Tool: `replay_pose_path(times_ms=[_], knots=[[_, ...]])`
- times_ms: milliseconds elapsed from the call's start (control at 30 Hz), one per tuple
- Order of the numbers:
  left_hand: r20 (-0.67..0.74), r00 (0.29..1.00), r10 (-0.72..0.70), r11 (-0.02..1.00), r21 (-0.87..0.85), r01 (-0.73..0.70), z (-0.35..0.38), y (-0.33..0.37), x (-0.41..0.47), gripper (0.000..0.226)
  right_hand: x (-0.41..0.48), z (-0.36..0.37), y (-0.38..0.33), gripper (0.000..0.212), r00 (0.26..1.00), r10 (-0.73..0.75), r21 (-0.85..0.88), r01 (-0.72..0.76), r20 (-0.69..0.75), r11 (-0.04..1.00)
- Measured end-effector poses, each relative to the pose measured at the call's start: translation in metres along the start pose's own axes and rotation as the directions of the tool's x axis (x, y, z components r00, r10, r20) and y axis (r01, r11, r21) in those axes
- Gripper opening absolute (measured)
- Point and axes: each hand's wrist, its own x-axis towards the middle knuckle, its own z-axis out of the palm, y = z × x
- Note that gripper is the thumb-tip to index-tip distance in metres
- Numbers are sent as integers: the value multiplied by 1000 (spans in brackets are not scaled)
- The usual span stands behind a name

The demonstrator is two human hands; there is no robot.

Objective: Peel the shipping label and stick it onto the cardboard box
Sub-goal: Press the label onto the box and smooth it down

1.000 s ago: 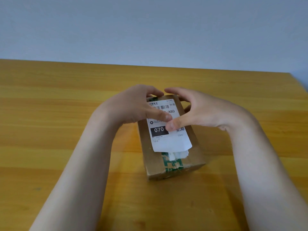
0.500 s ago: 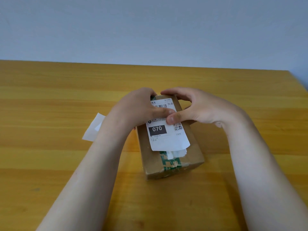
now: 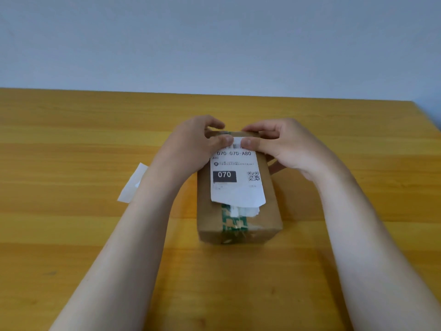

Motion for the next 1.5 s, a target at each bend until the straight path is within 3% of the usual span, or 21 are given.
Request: replay_pose_path(times_ms=[100, 167, 233, 300, 433, 700, 867, 1167, 1367, 1500], knots=[[-44, 999, -31, 995, -94, 27, -3, 3, -4, 62, 2, -3, 1, 25, 992, 32, -42, -38, -124, 998], [39, 997, -72, 993, -94, 76, -6, 8, -10, 89, 3, -4, 0, 21, 982, -24, -184, -11, -185, 983], [158, 981, -115, 993, -7, 118, -8, 14, -16, 111, 1, -1, -3, 27, 975, -113, -294, 53, -191, 954], [224, 963, -150, 987, 96, 131, -8, 16, -20, 119, 0, 1, -5, 41, 982, -140, -334, 90, -127, 938], [242, 953, -182, 978, 141, 152, -8, 15, -19, 118, -3, 5, -5, 53, 995, -97, -298, 98, 18, 950], [236, 962, -139, 985, 137, 108, -7, 10, -11, 99, 0, 4, -3, 53, 995, -85, -223, 94, 49, 970], [281, 947, -154, 980, 167, 110, -6, 11, -13, 120, -4, 1, -5, 57, 992, -78, -251, 101, 102, 963], [240, 961, -140, 979, 179, 98, 1, 10, -9, 111, -5, -3, -5, 108, 982, -34, -265, 83, 185, 961], [171, 975, -142, 972, 211, 105, 3, 6, -4, 114, -4, -1, -6, 110, 982, -61, -241, 103, 176, 965], [126, 988, -84, 992, 99, 71, 9, -3, -9, 110, -13, 5, 1, 93, 990, -97, -163, 113, 104, 980]])
